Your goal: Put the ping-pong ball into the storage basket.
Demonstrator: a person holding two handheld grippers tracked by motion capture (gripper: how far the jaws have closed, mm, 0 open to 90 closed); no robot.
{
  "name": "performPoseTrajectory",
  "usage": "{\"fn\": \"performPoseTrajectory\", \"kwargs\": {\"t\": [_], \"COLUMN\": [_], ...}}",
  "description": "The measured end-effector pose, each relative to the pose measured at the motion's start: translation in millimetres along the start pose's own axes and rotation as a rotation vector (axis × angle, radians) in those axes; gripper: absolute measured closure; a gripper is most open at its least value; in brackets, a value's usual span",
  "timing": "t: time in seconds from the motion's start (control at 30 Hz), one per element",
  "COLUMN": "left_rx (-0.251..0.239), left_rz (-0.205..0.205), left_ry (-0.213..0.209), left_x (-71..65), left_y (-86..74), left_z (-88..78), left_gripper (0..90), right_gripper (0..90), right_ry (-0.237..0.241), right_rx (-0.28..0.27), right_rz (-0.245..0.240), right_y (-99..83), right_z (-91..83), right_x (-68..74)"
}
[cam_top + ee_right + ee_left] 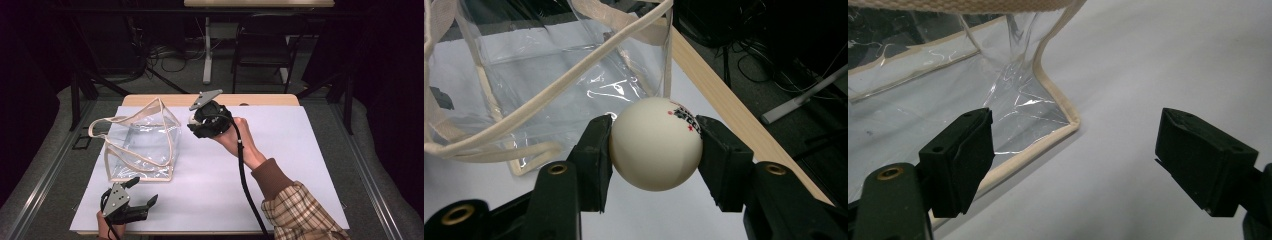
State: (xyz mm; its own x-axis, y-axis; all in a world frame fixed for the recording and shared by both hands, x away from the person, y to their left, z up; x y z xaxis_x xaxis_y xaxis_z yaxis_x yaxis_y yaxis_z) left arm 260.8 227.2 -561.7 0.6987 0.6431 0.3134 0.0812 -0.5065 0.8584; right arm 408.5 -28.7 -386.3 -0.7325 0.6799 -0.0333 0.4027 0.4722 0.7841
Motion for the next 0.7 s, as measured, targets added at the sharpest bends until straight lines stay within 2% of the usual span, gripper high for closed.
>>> {"fn": "performPoseTrajectory", "kwargs": {"t": [0.7], "left_rx": [0.0], "left_rz": [-0.001], "left_ry": [0.002], "left_x": [0.1], "left_y": [0.0], "left_z": [-0.3], "left_gripper": [16.0], "right_gripper": [51.0], "right_ry": [0.008], "right_rx": [0.001], "right_rz": [-0.027], "right_y": [15.1], "right_z": [5.7], "right_x": [12.1]}}
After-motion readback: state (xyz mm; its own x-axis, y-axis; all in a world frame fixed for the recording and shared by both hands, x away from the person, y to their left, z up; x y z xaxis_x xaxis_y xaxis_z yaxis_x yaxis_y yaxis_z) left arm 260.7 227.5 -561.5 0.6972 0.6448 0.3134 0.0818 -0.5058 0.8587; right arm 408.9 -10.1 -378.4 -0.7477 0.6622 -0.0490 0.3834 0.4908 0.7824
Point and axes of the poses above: each handheld gripper's, and its own axes: z roughly forward along the jaws, y roughly out of its top, x roughly to its left, the point moved 3 cm from there along z, roughly forward along the jaws, and after that the axes turned 14 degrees about z, right-handed, at the moved point
